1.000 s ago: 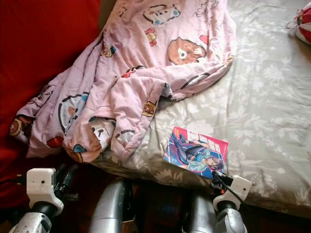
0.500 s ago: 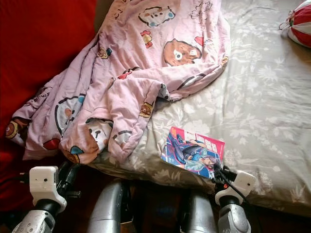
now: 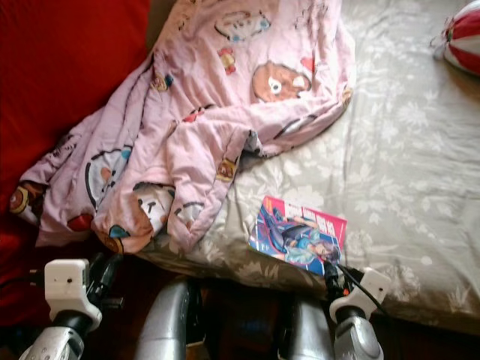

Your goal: Clean up the room

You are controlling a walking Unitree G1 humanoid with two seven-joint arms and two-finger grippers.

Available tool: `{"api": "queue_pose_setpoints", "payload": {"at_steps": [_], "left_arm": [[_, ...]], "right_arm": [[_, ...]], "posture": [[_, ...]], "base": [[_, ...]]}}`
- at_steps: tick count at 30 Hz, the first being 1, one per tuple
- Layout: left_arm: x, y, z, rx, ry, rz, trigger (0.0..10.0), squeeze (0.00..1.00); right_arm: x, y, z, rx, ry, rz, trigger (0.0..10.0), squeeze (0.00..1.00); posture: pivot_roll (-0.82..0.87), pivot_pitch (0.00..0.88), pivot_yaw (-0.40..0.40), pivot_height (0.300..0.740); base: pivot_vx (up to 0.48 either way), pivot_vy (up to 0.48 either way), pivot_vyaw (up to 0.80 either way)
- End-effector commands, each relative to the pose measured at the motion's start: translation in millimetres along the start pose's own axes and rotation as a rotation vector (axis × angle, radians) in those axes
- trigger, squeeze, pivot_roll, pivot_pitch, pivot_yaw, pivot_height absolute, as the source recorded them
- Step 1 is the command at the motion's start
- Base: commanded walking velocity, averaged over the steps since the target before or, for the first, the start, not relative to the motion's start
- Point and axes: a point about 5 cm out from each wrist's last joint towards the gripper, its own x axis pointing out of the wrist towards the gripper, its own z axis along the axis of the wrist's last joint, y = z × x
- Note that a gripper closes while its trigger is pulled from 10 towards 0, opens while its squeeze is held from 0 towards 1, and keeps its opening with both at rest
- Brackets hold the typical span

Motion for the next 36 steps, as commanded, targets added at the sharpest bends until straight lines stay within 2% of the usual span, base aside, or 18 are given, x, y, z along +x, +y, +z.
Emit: {"api": "queue_pose_setpoints", "payload": {"at_steps": [1, 2, 10, 16, 19, 23, 26, 31, 36], "left_arm": [[-5.4, 7.4, -6, 0.024, 0.029, 0.024, 10.0, 0.0], [-6.1, 7.7, -6, 0.026, 0.029, 0.024, 10.0, 0.0], [-8.3, 11.7, -5, 0.039, 0.032, 0.025, 10.0, 0.0], [-10.1, 13.4, -3, 0.047, 0.035, 0.021, 10.0, 0.0], [-11.6, 15.7, -1, 0.059, 0.036, 0.017, 10.0, 0.0], [-12.1, 16.5, 0, 0.066, 0.035, 0.015, 10.0, 0.0], [-13.1, 17.8, 4, 0.078, 0.03, 0.008, 10.0, 0.0], [-14.9, 19.4, 6, 0.09, 0.034, 0.0, 10.0, 0.0], [-16.9, 19.8, 8, 0.097, 0.038, -0.007, 10.0, 0.0]], "right_arm": [[-3.9, -5.0, -13, 0.031, 0.059, -0.024, 10.0, 1.0], [1.2, 0.0, -10, 0.034, 0.061, 0.0, 10.0, 0.0], [9.4, 5.6, -2, 0.066, 0.04, 0.029, 10.0, 0.0], [9.9, 2.8, -2, 0.103, 0.036, 0.031, 10.0, 0.0], [7.9, -2.0, -5, 0.185, 0.047, 0.026, 10.0, 0.0], [6.5, -3.8, -7, 0.221, 0.055, 0.03, 10.0, 0.0], [2.4, -10.0, -13, 0.298, 0.074, 0.024, 10.0, 0.0], [0.5, -10.4, -16, 0.383, 0.087, 0.06, 10.0, 0.0], [-3.2, -12.3, -22, 0.431, 0.116, 0.083, 10.0, 0.0]], "posture": [[0.19, 0.265, 0.055, 0.618], [0.19, 0.266, 0.058, 0.618], [0.2, 0.275, 0.071, 0.618], [0.21, 0.282, 0.085, 0.618], [0.22, 0.284, 0.092, 0.618], [0.23, 0.285, 0.097, 0.618], [0.24, 0.291, 0.106, 0.618], [0.25, 0.299, 0.12, 0.618], [0.26, 0.306, 0.127, 0.618]], "base": [[0.0, 0.0, 0.0], [0.0, 0.0, 0.0], [0.0, 0.0, 0.0], [0.0, 0.0, 0.0], [0.0, 0.0, 0.0], [0.0, 0.0, 0.0], [0.0, 0.0, 0.0], [0.0, 0.0, 0.0], [0.0, 0.0, 0.0]]}}
